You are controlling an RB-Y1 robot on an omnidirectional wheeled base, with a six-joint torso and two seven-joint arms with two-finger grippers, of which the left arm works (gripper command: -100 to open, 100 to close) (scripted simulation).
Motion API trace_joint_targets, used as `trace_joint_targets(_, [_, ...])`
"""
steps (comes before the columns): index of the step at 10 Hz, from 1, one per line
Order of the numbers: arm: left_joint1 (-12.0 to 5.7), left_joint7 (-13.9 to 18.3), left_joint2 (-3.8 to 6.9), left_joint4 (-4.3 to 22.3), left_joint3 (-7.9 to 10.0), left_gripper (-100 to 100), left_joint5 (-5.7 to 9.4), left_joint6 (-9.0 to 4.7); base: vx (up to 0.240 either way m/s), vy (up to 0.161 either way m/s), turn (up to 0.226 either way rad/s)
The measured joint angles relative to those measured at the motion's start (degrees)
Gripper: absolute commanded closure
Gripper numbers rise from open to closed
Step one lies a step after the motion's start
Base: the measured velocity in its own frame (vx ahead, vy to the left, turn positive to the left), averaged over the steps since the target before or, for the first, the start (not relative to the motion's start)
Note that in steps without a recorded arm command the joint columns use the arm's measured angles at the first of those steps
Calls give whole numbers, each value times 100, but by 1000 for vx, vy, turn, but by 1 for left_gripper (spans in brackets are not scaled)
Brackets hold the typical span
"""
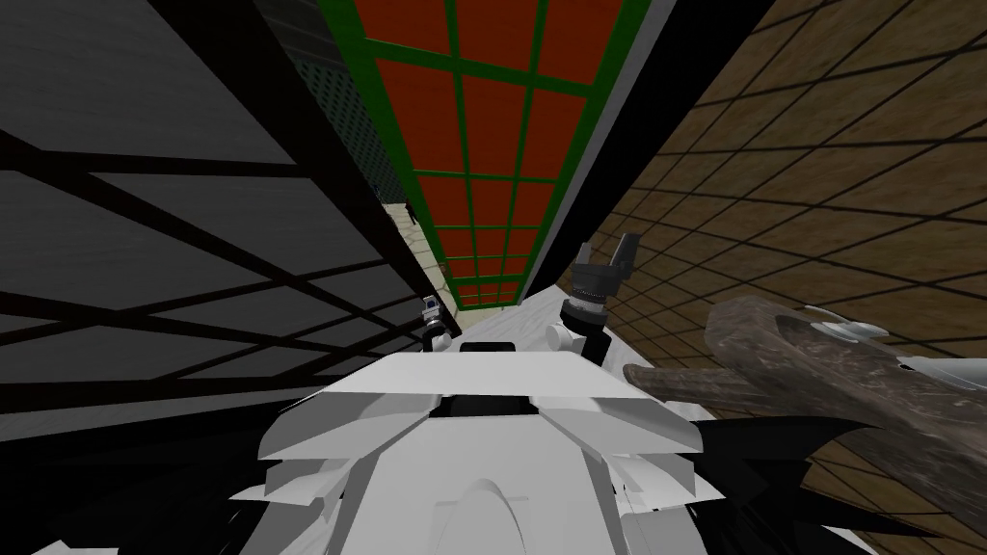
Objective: Push the door open
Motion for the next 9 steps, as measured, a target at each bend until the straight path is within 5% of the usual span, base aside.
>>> trace_joint_targets(3, [-1,-1,-1,0,-2,100,-1,3,-4,24,-13])
trace_joint_targets(6, [-61,-49,31,258,84,100,221,-104,-43,97,-34])
trace_joint_targets(7, [42,-152,34,65,115,100,300,-19,-28,59,-26])
trace_joint_targets(9, [-269,-24,21,606,93,100,315,-232,6,11,6])
